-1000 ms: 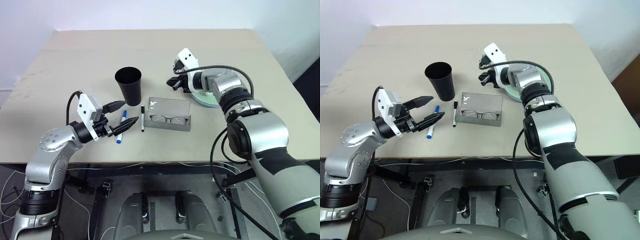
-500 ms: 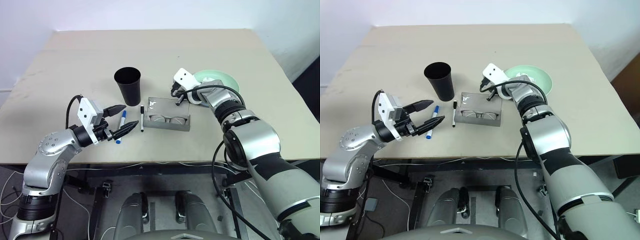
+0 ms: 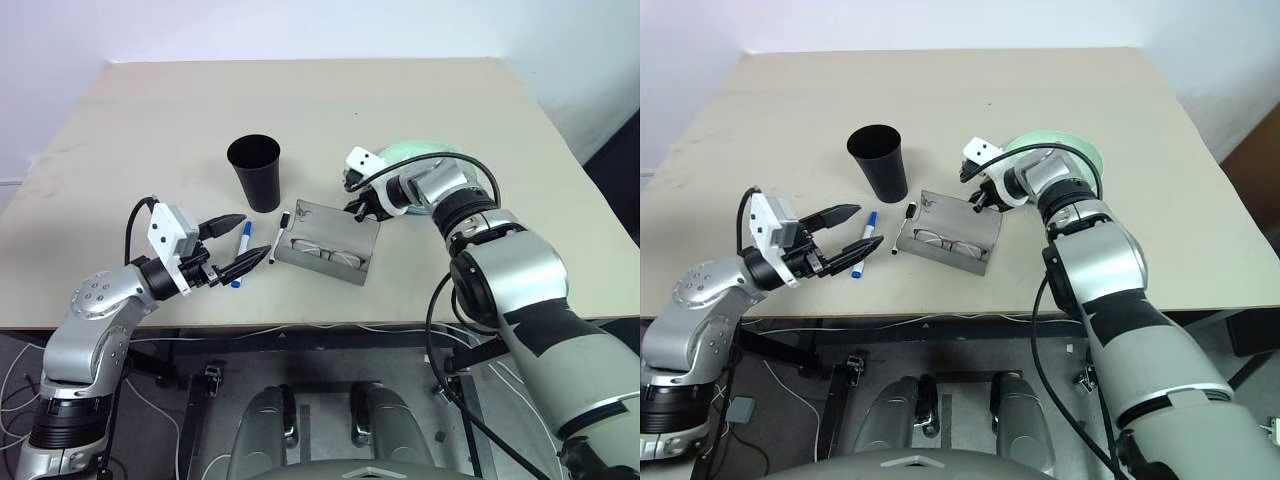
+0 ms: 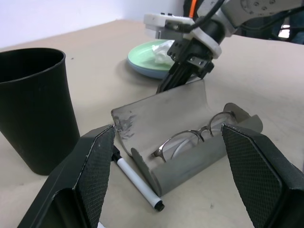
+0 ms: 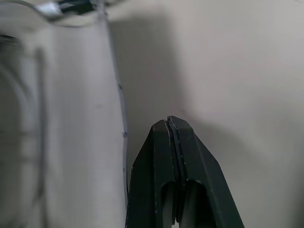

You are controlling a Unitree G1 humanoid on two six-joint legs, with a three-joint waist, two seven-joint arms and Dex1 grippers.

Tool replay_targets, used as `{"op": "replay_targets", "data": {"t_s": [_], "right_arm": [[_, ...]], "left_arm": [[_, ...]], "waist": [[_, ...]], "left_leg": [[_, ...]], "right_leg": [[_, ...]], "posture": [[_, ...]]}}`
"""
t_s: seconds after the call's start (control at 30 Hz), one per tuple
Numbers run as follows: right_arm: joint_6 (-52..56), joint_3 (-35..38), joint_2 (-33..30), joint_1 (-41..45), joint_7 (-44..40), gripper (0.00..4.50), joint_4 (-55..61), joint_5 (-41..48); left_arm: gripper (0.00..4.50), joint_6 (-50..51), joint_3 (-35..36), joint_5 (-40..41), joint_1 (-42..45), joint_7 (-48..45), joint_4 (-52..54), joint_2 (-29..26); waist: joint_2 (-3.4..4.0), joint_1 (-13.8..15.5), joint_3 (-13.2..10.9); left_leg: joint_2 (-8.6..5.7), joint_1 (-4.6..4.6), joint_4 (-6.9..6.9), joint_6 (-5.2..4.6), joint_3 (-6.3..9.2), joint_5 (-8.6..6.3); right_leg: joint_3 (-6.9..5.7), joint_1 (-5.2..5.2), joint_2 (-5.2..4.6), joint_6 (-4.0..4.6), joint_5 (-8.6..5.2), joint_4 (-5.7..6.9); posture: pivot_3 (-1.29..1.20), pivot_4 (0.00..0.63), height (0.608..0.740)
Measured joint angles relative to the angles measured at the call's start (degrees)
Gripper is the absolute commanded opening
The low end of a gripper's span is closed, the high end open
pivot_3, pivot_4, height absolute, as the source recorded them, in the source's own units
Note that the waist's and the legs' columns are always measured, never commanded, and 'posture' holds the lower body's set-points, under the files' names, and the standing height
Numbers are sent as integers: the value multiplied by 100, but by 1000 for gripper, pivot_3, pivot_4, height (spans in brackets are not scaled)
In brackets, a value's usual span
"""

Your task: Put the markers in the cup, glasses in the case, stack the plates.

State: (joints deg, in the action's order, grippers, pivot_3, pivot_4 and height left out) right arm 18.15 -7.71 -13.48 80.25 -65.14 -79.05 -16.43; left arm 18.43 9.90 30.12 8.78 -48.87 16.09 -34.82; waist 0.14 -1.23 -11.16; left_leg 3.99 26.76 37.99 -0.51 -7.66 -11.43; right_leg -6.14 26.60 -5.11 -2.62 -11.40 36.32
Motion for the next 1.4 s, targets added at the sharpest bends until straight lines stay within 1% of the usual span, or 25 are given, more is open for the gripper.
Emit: {"op": "replay_targets", "data": {"t_s": [0.13, 0.37, 0.47, 0.6, 0.7, 0.9, 1.1, 1.27, 1.4], "right_arm": [[32, 0, -3, 123, -409, 21, 22, 100], [176, -40, 5, 192, -1384, 21, 366, 271], [411, -121, 4, 119, -1833, 21, 840, 385], [754, -369, -23, -505, -2134, 21, 1833, 440], [1092, -519, -76, -1058, -2158, 21, 2498, 512], [1656, -744, -228, -1659, -2037, 21, 3940, 678], [1924, -728, -309, -2084, -1821, 21, 4804, 1142], [1860, -469, -490, -2506, -1666, 21, 5871, 1780], [1932, -2, -563, -2788, -1342, 21, 6507, 2460]], "left_arm": [[3746, -158, -9, -67, -1, -105, -153, 16], [3746, -198, -111, -115, 168, -170, -267, 65], [3746, -181, -165, -136, 308, -155, -275, 76], [3746, -138, -200, -136, 384, -115, -275, 77], [3746, -107, -209, -136, 405, -104, -275, 72], [3746, 9, -228, -132, 525, -89, -260, 60], [3746, 98, -222, -98, 520, -77, -239, 49], [3746, 389, -83, 65, 447, 141, -86, 40], [3746, 1230, 235, 575, 359, 628, 331, -10]], "waist": [[0, 4, 0], [0, 6, 0], [0, 7, 0], [-1, 19, 1], [-1, 26, 0], [-3, 11, 2], [-3, 19, 2], [-3, 44, 2], [-4, 45, 1]], "left_leg": [[0, 6, 0, 0, 0, 0], [0, 12, 0, 0, 1, 0], [1, 14, 0, 0, 1, 0], [0, 12, 0, 0, 2, -1], [-1, 19, 1, 0, 2, 0], [0, 10, -1, 0, 3, -1], [1, 14, -1, 0, 3, -1], [1, 19, -2, -1, 7, -1], [1, 18, -1, -1, 13, -1]], "right_leg": [[0, 6, -1, 0, 0, 0], [0, 10, -1, -1, 1, -2], [0, 12, -1, -2, 2, -1], [-1, 9, -4, -2, 1, -4], [-1, 16, -7, -1, 2, -2], [-1, 10, -5, 0, 1, -2], [0, 13, -5, 1, 0, -3], [-1, 14, -5, 0, 0, -8], [-1, 12, -5, 0, 0, -9]], "posture": [[0, 150, 713], [0, 150, 713], [0, 150, 713], [0, 150, 713], [0, 150, 713], [0, 150, 713], [0, 150, 713], [0, 150, 713], [0, 150, 713]]}}
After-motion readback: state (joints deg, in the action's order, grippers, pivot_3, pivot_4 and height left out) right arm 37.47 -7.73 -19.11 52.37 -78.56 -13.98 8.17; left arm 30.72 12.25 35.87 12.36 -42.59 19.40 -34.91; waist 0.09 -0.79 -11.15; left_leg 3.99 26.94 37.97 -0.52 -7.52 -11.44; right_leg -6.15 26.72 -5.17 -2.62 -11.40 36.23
